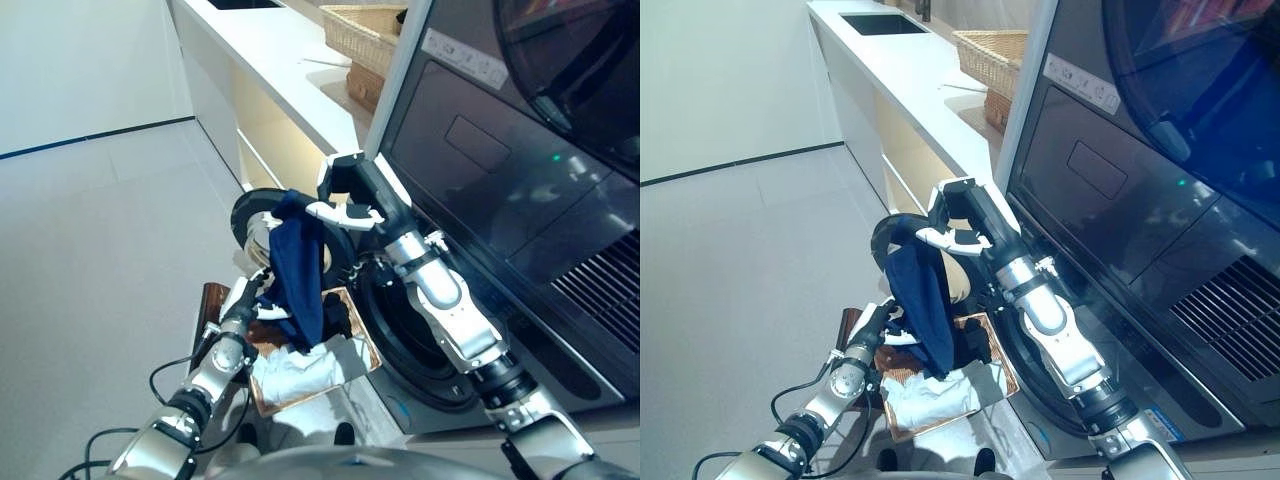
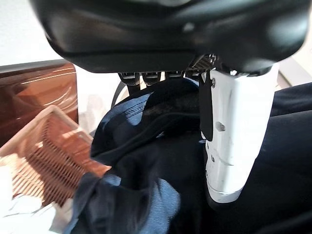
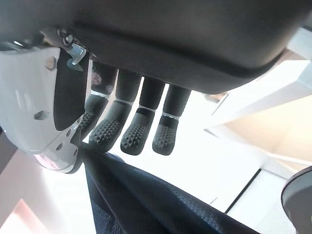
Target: Pick up the clothes and place them into the washing machine
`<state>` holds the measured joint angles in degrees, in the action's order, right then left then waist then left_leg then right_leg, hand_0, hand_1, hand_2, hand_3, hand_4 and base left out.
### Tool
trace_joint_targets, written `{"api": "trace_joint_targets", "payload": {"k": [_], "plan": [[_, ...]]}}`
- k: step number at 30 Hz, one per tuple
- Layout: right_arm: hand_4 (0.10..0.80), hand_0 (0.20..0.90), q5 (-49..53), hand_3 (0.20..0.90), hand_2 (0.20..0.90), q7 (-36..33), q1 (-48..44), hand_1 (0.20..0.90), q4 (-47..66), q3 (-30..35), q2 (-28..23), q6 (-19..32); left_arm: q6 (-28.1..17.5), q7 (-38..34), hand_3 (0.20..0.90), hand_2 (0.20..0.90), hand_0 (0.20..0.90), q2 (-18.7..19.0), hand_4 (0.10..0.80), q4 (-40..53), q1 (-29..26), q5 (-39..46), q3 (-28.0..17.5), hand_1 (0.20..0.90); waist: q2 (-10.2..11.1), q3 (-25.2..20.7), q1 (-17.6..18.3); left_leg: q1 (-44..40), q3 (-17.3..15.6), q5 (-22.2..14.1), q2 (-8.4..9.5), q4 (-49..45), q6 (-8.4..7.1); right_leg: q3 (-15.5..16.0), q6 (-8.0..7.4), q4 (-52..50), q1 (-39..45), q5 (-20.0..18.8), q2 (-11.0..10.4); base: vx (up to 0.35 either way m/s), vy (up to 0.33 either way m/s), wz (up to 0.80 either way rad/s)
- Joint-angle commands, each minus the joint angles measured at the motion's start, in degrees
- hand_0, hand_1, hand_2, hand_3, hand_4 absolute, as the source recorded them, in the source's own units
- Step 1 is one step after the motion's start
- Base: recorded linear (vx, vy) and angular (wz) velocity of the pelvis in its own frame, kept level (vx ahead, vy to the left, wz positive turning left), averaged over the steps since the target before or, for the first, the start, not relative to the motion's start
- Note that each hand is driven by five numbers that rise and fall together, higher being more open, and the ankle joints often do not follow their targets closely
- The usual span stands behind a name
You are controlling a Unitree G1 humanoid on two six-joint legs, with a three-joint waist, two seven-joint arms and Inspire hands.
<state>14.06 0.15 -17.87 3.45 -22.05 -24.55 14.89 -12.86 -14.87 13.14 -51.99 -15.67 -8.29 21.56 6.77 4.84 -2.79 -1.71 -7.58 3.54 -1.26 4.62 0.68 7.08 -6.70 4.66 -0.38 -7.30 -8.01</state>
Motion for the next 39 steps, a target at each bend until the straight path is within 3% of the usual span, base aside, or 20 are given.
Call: {"api": "trace_joint_targets", "payload": {"k": [1, 21, 22, 23, 24, 25, 26, 27, 28, 39], "plan": [[0.3, 0.2, 3.49, 0.2, 0.2, -0.86, -8.26, 0.2, 3.91, 2.44, 0.61, 5.21, -3.45, -1.02, 0.9, 0.9, 0.9, -2.82, 0.8, -2.88, -11.58, 0.8, 4.3, 0.9, -1.51, -4.83, -1.28, -1.67, 0.21, -2.97, 0.39, 0.38, -3.36, -0.02, -1.08, -3.71, 1.81, 2.18, 2.24, 0.0, 0.0, 0.0], [0.3, 0.2, 4.5, 0.2, 0.2, -0.09, -15.17, 0.2, 3.37, -3.46, 2.03, 3.87, -3.22, -0.83, 0.9, 0.9, 0.9, -6.05, 0.8, -5.04, -15.57, 3.3, 7.02, 0.9, -1.79, -5.12, -0.05, -2.55, -0.76, -3.14, 0.14, 0.38, -3.2, -1.13, -0.94, -4.22, 1.65, 2.19, 2.49, 0.001, -0.002, -0.03], [0.3, 0.2, 4.26, 0.2, 0.2, -0.18, -14.9, 0.2, 3.42, -3.31, 1.84, 3.93, -3.24, -0.84, 0.631, 0.631, 0.631, -6.03, 0.608, -4.91, -15.41, 3.43, 6.99, 0.631, -1.8, -5.12, -0.07, -2.54, -0.77, -3.14, 0.14, 0.38, -3.2, -1.13, -0.96, -4.22, 1.61, 2.18, 2.48, 0.0, 0.0, 0.0], [0.3, 0.2, 4.14, 0.2, 0.2, -0.23, -14.38, 0.2, 3.46, -2.97, 1.68, 3.95, -3.25, -0.72, 0.469, 0.469, 0.469, -6.04, 0.492, -4.92, -15.24, 3.65, 6.88, 0.469, -1.81, -5.12, -0.05, -2.56, -0.71, -3.15, 0.14, 0.38, -3.17, -1.13, -0.95, -4.28, 1.57, 2.23, 2.52, 0.0, 0.0, 0.0], [0.3, 0.2, 4.23, 0.2, 0.2, -0.2, -13.23, 0.2, 3.49, -2.37, 1.53, 4.04, -3.21, -0.67, 0.395, 0.395, 0.395, -6.03, 0.439, -5.15, -15.14, 3.59, 6.73, 0.395, -1.8, -5.11, -0.03, -2.56, -0.69, -3.16, 0.13, 0.38, -3.15, -1.07, -0.94, -4.29, 1.57, 2.24, 2.51, 0.0, 0.0, 0.0], [0.3, 0.2, 4.23, 0.2, 0.2, -0.2, -13.19, 0.2, 3.52, -2.35, 1.52, 4.03, -3.21, -0.67, 0.422, 0.422, 0.422, -6.04, 0.459, -5.15, -15.12, 3.59, 6.75, 0.422, -1.8, -5.12, -0.04, -2.56, -0.69, -3.16, 0.13, 0.38, -3.15, -1.07, -0.94, -4.29, 1.57, 2.24, 2.51, 0.0, 0.0, 0.0], [0.31, 0.214, 4.33, 0.214, 0.214, -0.44, -11.94, 0.214, 3.02, -1.7, 1.57, 4.09, -3.24, -0.7, 0.2, 0.2, 0.2, -6.01, 0.3, -5.21, -14.94, 3.63, 6.65, 0.2, -1.84, -5.08, -0.03, -2.55, -0.63, -3.16, 0.12, 0.38, -3.14, -1.03, -0.93, -4.24, 1.6, 2.26, 2.49, 0.0, 0.0, 0.0], [0.412, 0.356, 4.37, 0.356, 0.356, -0.58, -11.23, 0.356, 2.43, -1.46, 1.69, 4.07, -3.29, -0.67, 0.2, 0.2, 0.2, -5.94, 0.3, -5.23, -14.82, 3.8, 6.51, 0.2, -1.87, -5.03, -0.01, -2.55, -0.63, -3.16, 0.14, 0.38, -3.13, -1.02, -0.94, -4.23, 1.62, 2.25, 2.48, 0.0, 0.0, 0.0], [0.8, 0.9, 4.23, 0.9, 0.9, -0.8, -10.24, 0.9, 1.86, -1.07, 1.78, 4.12, -3.35, -0.57, 0.2, 0.2, 0.2, -5.86, 0.3, -5.2, -14.61, 4.04, 6.27, 0.2, -1.88, -5.02, 0.0, -2.6, -0.63, -3.18, 0.17, 0.38, -3.11, -1.05, -0.96, -4.24, 1.64, 2.26, 2.48, 0.0, 0.0, 0.0], [0.8, 0.9, -4.38, 0.9, 0.9, -7.7, 0.01, 0.9, -7.8, 5.15, 2.08, 3.9, -3.92, -1.03, 0.2, 0.2, 0.2, -3.95, 0.3, -4.15, -13.68, 4.8, 4.21, 0.2, -2.47, -4.65, 0.29, -2.47, -0.39, -3.21, 0.33, 0.38, -2.9, -0.95, -1.07, -4.27, 1.67, 2.41, 2.3, 0.0, 0.0, 0.0]]}}
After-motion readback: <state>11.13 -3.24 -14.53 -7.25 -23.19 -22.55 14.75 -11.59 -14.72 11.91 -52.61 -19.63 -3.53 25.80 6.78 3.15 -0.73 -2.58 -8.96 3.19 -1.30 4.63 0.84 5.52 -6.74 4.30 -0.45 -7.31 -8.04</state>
